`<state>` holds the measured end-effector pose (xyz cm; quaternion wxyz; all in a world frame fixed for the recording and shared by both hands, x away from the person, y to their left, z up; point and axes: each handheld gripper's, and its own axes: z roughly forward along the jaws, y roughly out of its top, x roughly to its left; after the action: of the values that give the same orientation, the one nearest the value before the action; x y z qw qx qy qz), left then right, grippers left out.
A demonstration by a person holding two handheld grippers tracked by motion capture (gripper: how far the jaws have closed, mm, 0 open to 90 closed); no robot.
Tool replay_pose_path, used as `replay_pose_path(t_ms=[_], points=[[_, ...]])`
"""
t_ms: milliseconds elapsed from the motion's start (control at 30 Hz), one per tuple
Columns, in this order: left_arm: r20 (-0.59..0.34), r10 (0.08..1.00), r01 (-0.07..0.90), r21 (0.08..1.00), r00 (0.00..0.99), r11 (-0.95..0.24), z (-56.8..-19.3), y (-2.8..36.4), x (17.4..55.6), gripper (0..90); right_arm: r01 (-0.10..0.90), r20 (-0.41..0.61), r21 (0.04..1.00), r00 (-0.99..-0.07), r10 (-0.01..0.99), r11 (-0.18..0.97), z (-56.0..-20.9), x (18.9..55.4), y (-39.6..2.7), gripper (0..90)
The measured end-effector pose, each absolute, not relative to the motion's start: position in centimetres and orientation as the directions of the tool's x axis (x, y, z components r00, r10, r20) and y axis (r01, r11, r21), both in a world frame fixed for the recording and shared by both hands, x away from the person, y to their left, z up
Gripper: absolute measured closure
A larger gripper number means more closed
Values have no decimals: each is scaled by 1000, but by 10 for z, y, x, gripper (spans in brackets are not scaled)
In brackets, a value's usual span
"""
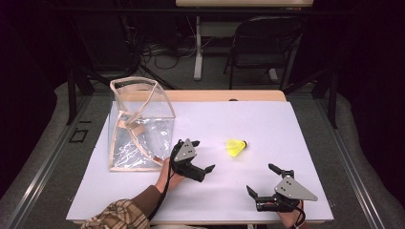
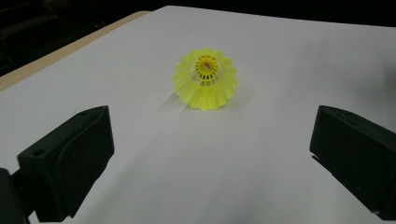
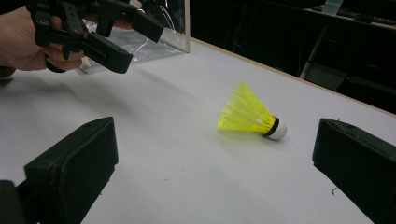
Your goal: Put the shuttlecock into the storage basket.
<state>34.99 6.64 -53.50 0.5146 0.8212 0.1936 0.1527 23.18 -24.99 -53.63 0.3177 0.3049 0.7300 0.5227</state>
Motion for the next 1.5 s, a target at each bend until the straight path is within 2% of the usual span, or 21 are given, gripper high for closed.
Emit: replay_pose_path(t_ms=[1000,1500], points=[[55,470,179,881,881,-437,-536,13,358,1,122,-139,956,-613,778,268,-537,232,-250,0],[55,477,193,869,877,-455,-538,-5,361,48,124,-140,955,-616,775,271,-537,233,-250,0]])
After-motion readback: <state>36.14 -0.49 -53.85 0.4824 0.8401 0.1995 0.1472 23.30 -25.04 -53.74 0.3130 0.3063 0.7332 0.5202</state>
